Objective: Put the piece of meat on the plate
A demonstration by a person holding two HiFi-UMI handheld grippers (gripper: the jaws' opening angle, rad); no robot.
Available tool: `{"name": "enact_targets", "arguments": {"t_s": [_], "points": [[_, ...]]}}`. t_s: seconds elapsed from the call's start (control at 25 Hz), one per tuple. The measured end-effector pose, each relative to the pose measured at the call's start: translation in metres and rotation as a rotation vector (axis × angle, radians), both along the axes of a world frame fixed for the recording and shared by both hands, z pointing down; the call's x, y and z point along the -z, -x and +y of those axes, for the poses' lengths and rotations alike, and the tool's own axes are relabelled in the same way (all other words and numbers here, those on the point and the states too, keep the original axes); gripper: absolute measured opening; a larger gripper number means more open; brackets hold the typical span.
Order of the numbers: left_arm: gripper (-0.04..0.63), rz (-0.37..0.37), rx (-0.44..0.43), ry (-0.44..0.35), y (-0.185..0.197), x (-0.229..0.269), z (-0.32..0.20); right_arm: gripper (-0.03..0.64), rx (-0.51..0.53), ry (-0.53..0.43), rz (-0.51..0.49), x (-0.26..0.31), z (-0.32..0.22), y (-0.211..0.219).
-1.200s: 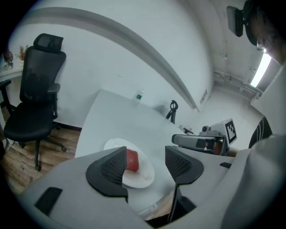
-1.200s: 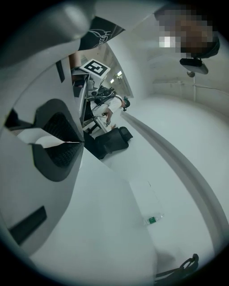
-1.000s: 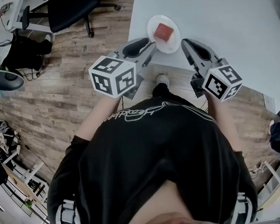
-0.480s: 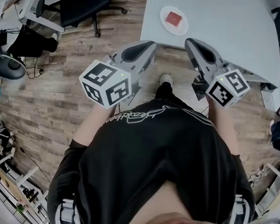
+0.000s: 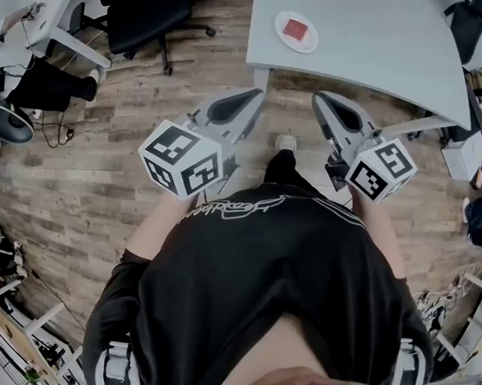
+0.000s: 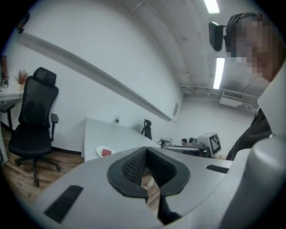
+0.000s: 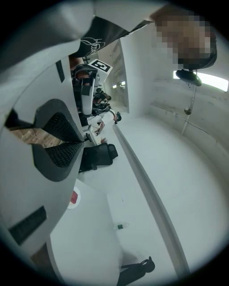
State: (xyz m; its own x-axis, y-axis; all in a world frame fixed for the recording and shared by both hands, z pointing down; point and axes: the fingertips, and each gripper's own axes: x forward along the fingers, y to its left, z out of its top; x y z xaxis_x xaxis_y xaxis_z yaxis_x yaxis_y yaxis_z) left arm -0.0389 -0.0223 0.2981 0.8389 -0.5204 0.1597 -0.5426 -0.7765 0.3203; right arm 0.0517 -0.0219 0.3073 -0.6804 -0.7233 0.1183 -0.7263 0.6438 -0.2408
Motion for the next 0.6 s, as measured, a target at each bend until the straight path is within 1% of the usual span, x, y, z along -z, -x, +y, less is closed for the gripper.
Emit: {"name": "enact_targets", "arguments": {"t_s": [0.2,0.36,0.52,0.6], "points": [[0.008,0.001,0.002,0.005,0.008,-0.006,0.018,0.008,-0.012,0.035,0.013,-0.009,0.017,0.002],[0.008,0.017,-0.008,0.03,0.009,-0.014,0.033,0.008,-0.019,0.055,0.007,-0.017,0.031,0.006],[0.008,0.03,-0.02,0.045,0.007,-0.017,0.048,0.008,-0.017,0.079,0.038,-0.028,0.048,0.008],[0.008,0.021,-0.021,0.041,0.005,-0.017,0.053,0.008,-0.024,0.092,0.039,-0.032,0.054,0.004]]}}
